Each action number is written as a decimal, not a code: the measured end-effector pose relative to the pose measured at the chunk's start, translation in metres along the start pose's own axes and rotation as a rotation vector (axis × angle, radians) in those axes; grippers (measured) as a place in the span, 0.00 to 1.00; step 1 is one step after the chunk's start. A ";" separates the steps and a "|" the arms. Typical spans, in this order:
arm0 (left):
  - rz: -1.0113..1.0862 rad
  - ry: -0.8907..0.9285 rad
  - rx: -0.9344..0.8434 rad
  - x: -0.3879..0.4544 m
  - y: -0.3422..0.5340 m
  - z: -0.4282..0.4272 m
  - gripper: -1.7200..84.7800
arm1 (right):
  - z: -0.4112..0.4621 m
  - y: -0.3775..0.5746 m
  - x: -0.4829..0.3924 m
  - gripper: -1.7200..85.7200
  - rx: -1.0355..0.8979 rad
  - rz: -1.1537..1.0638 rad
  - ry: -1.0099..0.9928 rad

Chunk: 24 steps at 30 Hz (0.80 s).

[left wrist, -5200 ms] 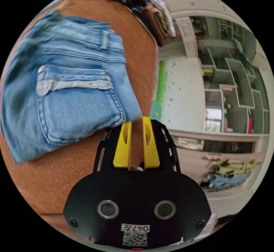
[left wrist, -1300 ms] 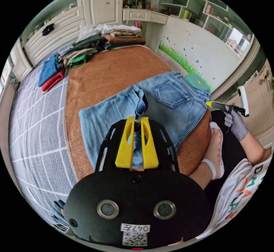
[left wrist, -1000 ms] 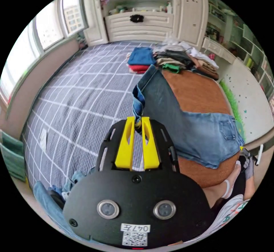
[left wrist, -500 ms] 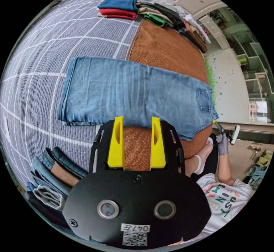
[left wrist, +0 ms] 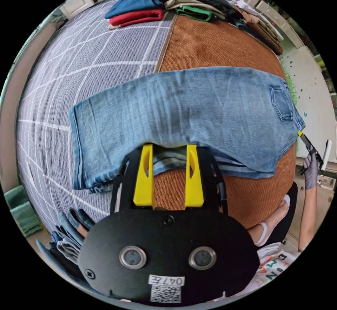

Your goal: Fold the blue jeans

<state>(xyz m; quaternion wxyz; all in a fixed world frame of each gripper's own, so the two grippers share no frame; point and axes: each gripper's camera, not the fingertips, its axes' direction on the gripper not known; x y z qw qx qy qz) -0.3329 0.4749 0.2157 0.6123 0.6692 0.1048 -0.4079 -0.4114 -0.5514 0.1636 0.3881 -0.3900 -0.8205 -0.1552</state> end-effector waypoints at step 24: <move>-0.045 0.547 -0.037 -0.132 0.027 0.173 0.14 | 0.069 -0.229 -0.152 0.05 -0.400 -0.779 0.112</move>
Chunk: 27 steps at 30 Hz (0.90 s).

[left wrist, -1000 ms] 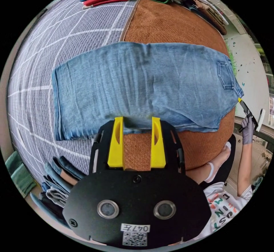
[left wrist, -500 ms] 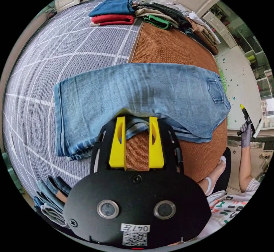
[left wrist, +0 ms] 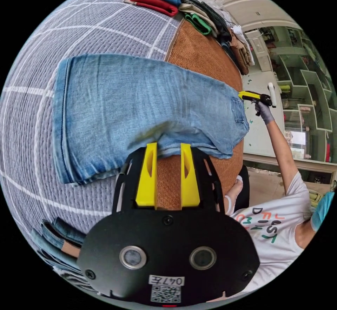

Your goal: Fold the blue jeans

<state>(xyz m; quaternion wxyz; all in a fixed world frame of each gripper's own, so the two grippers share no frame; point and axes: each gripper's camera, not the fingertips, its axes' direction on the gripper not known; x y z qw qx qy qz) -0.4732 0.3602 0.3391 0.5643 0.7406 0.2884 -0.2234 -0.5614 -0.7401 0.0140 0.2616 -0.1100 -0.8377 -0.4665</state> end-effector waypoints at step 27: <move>-0.312 0.228 0.474 -0.054 0.062 -0.038 0.01 | -0.087 0.315 -0.229 0.02 0.447 0.033 0.121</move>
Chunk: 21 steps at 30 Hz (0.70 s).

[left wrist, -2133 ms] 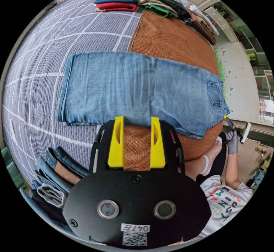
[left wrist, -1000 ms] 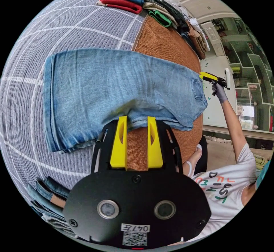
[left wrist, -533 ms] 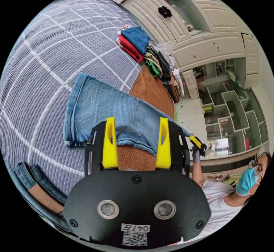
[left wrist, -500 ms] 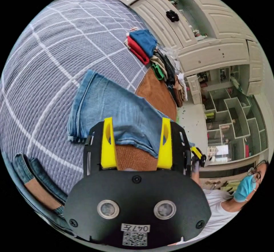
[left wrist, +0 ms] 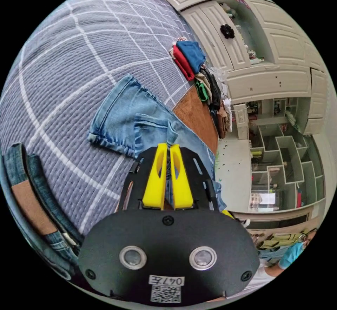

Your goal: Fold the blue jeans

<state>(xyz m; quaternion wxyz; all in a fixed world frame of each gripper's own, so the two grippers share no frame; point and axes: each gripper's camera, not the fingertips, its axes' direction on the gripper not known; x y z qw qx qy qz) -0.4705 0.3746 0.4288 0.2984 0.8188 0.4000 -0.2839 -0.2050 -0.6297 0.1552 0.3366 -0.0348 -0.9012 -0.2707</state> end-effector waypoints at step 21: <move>0.292 -0.885 -0.773 0.147 -0.014 0.061 0.01 | 0.061 -0.010 0.029 0.01 -0.281 0.022 -0.154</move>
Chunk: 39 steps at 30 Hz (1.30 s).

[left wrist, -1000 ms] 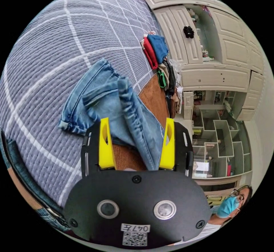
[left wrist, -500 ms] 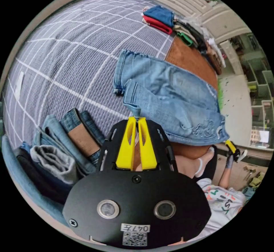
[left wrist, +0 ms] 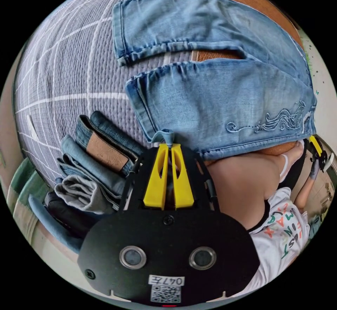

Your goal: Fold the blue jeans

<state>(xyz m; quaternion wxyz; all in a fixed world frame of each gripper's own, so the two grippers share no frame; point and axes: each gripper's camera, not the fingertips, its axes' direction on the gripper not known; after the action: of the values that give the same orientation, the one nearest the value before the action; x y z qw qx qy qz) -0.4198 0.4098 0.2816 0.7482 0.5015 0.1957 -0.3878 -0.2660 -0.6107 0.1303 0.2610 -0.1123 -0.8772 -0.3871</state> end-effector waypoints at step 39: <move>-0.026 0.000 0.549 -0.080 -0.021 -0.167 0.05 | 0.076 -0.236 0.223 0.01 0.100 0.205 -0.167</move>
<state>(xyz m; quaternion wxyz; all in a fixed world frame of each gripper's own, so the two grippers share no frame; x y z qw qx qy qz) -0.4694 0.5874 0.2530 0.5792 0.6832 0.0896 -0.4357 -0.5755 -0.7146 0.0626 0.2305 -0.2199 -0.8979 -0.3037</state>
